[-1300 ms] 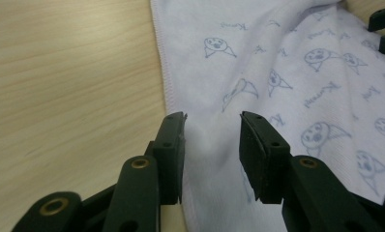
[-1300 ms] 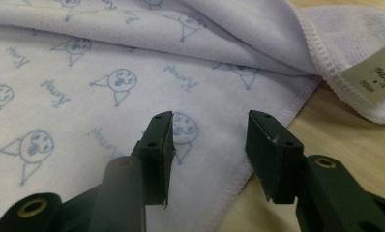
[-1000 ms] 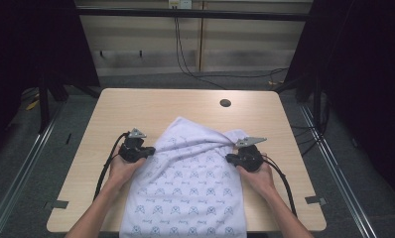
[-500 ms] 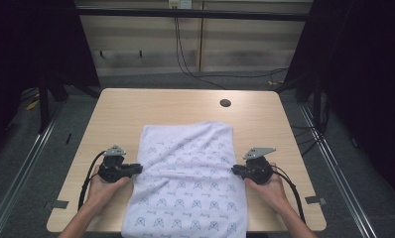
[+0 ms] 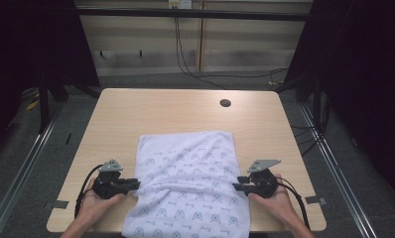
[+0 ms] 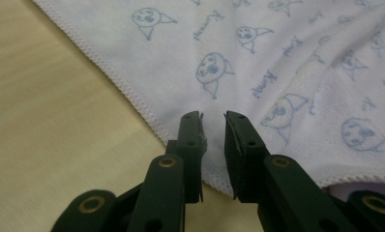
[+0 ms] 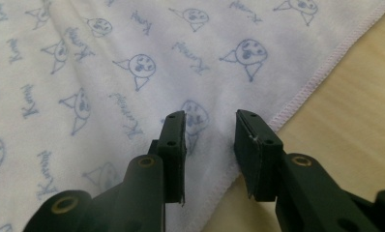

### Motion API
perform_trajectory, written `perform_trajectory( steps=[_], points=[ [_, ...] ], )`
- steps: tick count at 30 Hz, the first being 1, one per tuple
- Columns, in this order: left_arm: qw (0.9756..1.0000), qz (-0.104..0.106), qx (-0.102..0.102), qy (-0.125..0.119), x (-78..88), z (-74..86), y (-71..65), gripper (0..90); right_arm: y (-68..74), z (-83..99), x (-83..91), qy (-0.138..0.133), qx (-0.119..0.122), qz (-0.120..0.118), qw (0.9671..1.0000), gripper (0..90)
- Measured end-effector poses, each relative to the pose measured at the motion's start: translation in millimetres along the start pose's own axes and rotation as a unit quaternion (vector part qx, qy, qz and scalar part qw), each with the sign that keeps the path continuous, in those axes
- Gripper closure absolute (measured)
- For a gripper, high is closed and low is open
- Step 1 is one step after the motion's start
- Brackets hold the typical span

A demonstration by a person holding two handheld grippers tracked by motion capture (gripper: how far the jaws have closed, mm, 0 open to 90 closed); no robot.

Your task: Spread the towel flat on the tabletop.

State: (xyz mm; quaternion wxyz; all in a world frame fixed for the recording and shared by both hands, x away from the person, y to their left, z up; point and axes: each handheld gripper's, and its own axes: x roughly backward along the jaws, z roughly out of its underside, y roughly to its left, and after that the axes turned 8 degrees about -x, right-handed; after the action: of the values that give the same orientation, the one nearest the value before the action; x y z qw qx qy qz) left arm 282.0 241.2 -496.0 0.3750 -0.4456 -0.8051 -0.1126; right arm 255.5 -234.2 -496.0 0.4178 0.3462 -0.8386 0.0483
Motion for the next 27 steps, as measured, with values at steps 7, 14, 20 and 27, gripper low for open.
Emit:
perform_trajectory(
  steps=[7, 14, 20, 27],
  points=[
    [0.9994, -0.032, 0.000, -0.009, -13.7, -13.6, 8.6, 70.0, 3.0, 4.4, 3.7, 0.001, -0.011, 0.001, 0.9999, 62.0],
    [0.9982, -0.053, 0.015, -0.024, -27.0, -29.5, 27.1, 63.9, -12.0, -7.6, -2.7, -0.015, -0.033, 0.021, 0.9991, 51.3],
    [0.9977, -0.062, -0.010, -0.027, -36.6, -37.4, 29.9, 65.7, -24.8, -21.5, -10.8, -0.038, -0.030, 0.042, 0.9979, 64.2],
    [0.9981, -0.047, -0.007, -0.039, -35.7, -31.9, 34.3, 66.9, -37.5, -31.5, -25.0, -0.035, -0.044, 0.063, 0.9964, 74.1]
  ],
)
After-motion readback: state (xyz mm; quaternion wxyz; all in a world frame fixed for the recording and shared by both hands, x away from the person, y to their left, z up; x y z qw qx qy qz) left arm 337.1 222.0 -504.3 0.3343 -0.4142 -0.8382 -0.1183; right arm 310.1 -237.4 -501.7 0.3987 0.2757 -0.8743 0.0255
